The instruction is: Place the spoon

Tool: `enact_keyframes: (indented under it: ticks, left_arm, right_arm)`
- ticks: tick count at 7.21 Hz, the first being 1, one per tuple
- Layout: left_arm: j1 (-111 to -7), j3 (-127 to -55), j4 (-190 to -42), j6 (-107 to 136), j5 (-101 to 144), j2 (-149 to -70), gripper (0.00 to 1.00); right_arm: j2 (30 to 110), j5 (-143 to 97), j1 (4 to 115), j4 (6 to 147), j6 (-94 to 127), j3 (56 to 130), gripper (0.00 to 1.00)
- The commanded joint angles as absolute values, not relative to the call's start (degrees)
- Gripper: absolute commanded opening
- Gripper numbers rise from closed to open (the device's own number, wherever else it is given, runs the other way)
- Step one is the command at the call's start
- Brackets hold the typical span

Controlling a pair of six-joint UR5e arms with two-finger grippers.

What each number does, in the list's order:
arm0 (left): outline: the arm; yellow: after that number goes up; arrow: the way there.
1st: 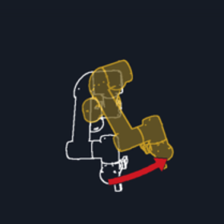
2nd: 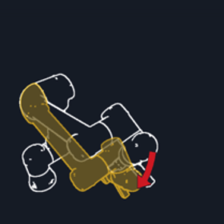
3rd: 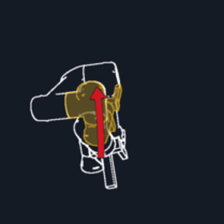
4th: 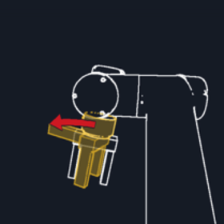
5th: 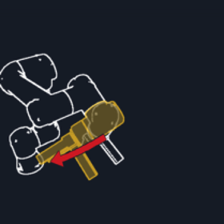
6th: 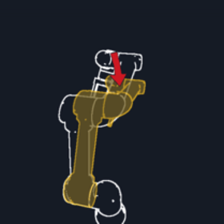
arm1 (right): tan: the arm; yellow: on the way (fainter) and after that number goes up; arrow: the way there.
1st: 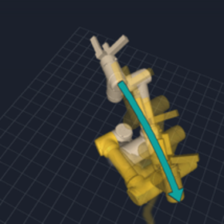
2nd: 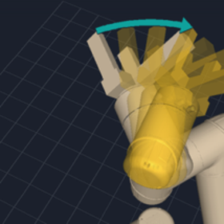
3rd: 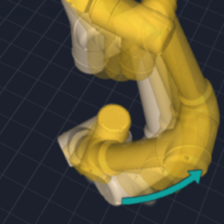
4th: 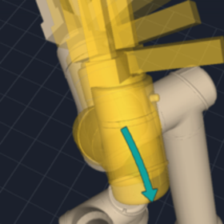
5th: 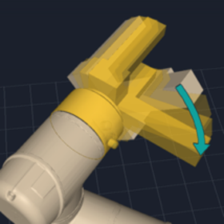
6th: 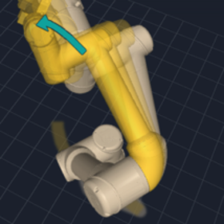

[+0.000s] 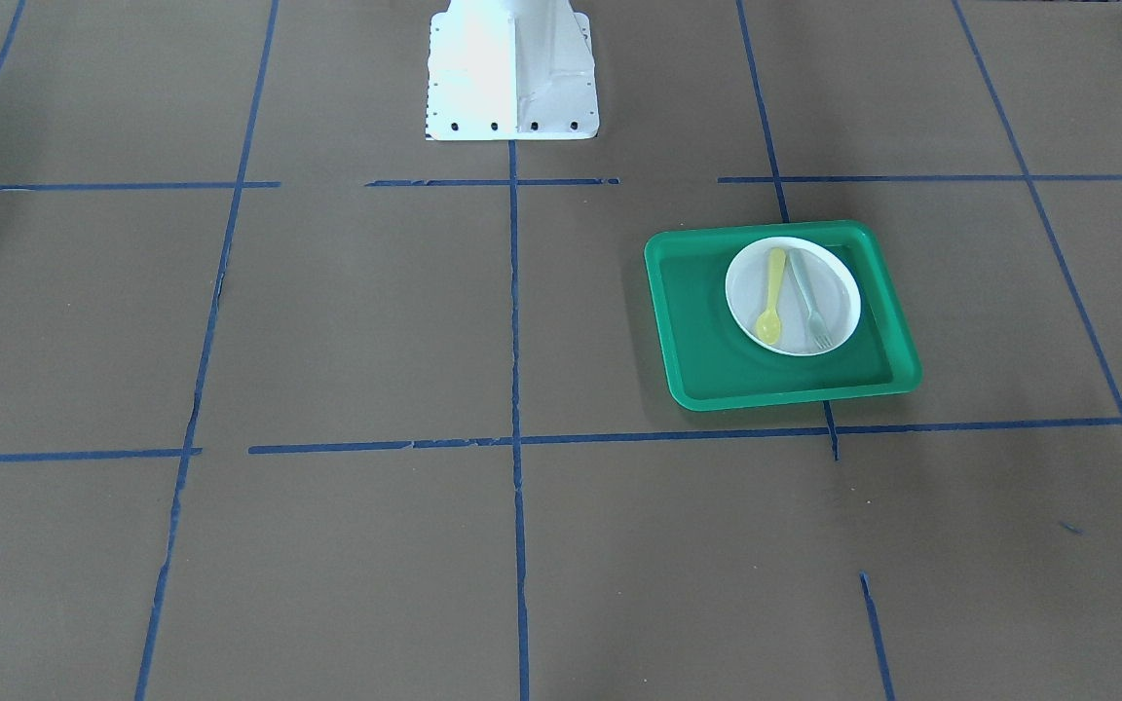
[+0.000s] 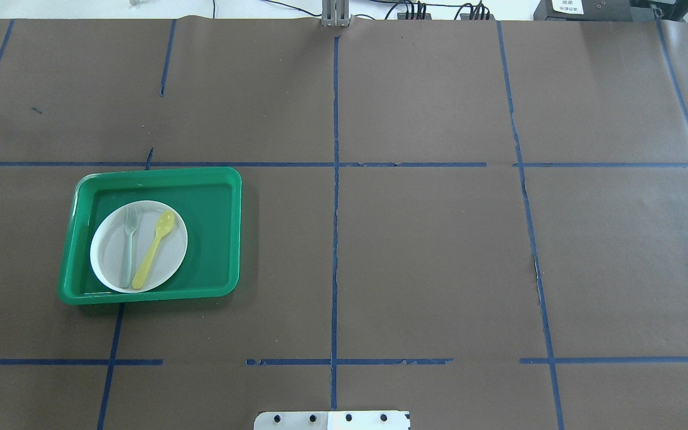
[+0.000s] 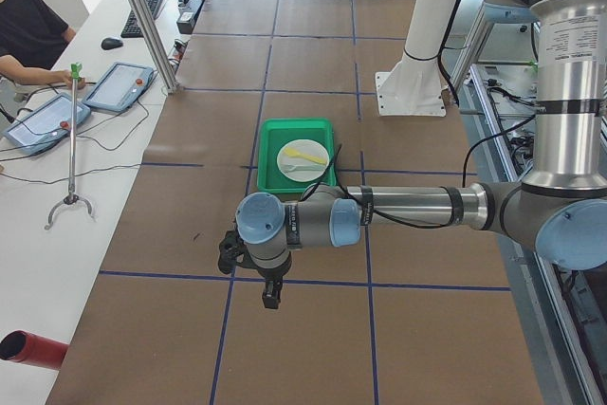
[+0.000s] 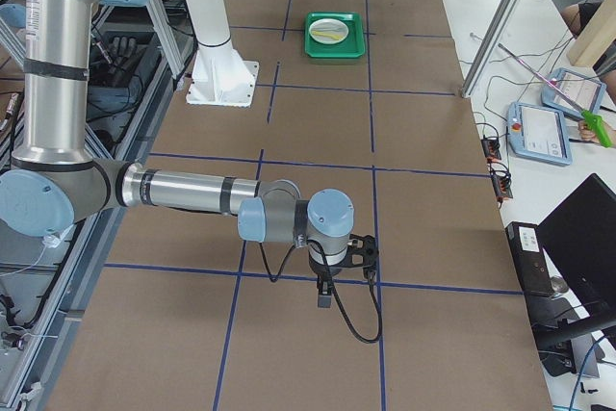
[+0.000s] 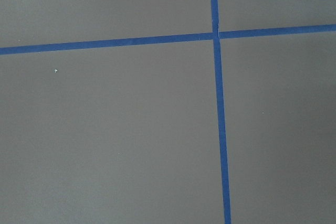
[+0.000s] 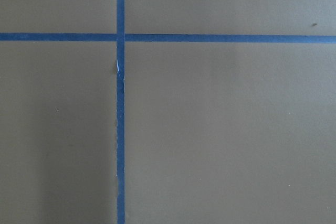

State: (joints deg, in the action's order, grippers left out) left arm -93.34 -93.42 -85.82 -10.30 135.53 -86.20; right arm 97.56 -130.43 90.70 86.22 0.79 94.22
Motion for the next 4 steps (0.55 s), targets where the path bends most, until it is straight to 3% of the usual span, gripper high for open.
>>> enact_keyframes:
  ticks: [1,4]
  left_arm:
    - [-93.34,-93.6,-88.31,-10.37,135.35,-86.13,1.0]
    - [-93.25,-95.35,-88.68,-9.76,135.18,-88.58,1.0]
  right_arm:
    - [97.56,-130.43,90.7,86.22,0.79,94.22,1.0]
    - [97.56,-130.43,90.7,86.22,0.79,94.22,1.0]
